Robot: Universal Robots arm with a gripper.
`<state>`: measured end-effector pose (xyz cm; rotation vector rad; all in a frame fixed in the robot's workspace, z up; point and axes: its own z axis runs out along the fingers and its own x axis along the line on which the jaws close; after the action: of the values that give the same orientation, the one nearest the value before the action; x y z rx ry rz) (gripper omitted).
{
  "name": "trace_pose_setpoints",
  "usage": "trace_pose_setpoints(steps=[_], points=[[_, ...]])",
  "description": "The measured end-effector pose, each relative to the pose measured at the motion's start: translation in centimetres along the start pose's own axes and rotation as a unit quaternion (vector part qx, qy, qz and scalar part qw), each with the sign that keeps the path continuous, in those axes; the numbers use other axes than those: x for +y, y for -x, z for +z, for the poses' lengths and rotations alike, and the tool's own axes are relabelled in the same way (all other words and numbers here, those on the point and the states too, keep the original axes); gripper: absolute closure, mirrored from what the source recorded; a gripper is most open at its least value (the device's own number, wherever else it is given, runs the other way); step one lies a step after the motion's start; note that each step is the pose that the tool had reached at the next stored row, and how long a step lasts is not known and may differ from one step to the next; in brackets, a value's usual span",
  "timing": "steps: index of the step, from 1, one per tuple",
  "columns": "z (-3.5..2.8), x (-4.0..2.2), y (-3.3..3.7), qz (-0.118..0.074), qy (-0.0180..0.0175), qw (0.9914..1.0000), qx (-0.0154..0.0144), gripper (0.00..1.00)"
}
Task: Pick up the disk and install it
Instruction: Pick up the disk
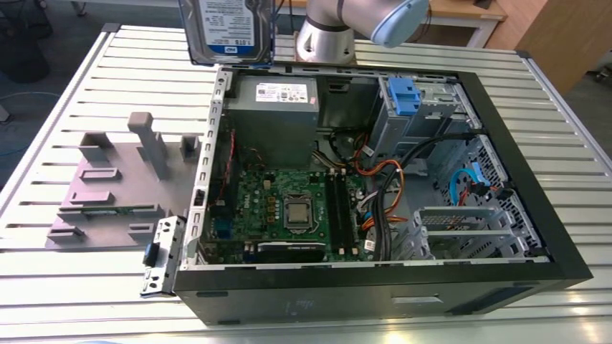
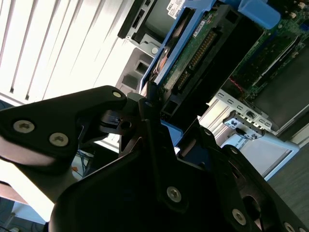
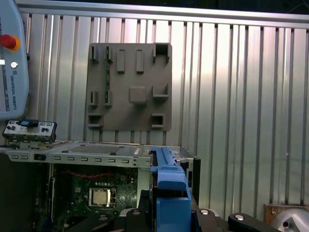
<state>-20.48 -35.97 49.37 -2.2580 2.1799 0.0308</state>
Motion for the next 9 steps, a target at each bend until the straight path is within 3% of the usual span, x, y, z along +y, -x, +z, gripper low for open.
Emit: trace_pose_setpoints(steps=[9], points=[[0.0, -0.26, -0.01, 0.0, 0.0, 1.0, 0.0, 0.64]])
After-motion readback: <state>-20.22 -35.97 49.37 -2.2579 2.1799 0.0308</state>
